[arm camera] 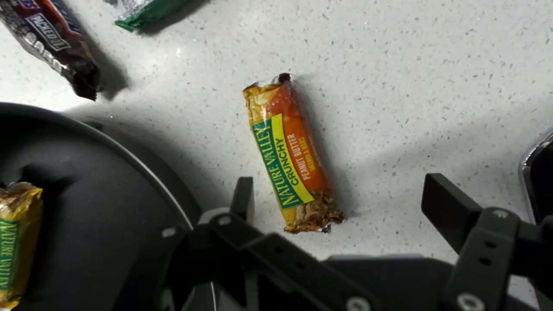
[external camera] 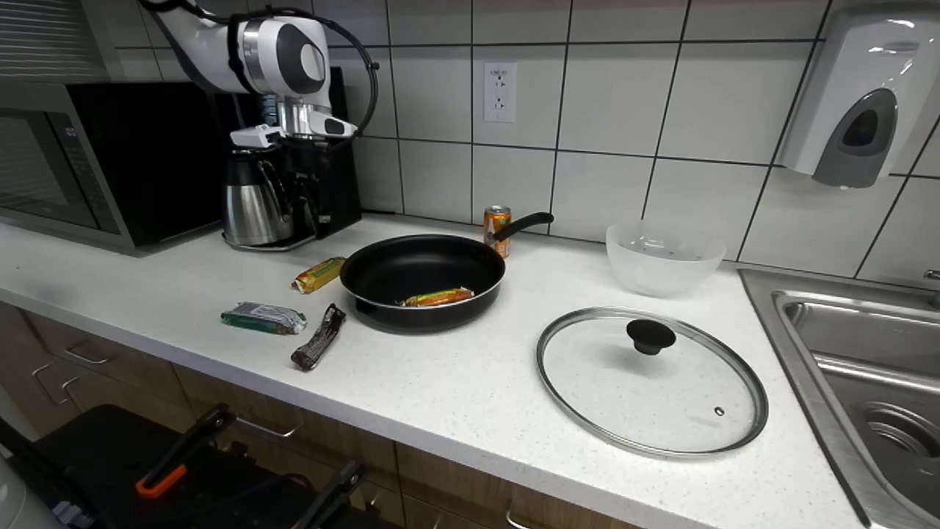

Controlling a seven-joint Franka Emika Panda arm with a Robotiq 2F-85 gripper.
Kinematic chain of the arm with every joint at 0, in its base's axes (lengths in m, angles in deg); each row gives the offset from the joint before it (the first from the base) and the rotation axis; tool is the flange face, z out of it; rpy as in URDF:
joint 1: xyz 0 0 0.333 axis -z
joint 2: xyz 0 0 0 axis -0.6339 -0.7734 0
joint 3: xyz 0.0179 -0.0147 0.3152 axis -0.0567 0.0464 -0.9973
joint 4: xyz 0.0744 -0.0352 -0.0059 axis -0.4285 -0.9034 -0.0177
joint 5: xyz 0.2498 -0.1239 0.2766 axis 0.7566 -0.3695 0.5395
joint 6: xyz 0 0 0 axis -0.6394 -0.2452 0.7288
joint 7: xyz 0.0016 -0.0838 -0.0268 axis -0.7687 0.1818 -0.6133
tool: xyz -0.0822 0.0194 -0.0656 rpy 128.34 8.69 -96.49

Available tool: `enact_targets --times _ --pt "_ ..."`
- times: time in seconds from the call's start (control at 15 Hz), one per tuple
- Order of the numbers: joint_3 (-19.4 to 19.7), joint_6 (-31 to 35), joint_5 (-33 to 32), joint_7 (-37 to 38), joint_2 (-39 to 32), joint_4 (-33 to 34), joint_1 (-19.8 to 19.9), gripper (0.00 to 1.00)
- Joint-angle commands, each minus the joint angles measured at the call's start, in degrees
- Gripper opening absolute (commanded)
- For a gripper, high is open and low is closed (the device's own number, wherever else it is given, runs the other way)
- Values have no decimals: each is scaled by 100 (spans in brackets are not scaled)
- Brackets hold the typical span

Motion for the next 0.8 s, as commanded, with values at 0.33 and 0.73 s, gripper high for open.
enact_targets --times 0.33,0.73 --pt "125 -239 -11 -46 -486 329 98 100" --pt "108 151 175 -152 -559 150 193 100"
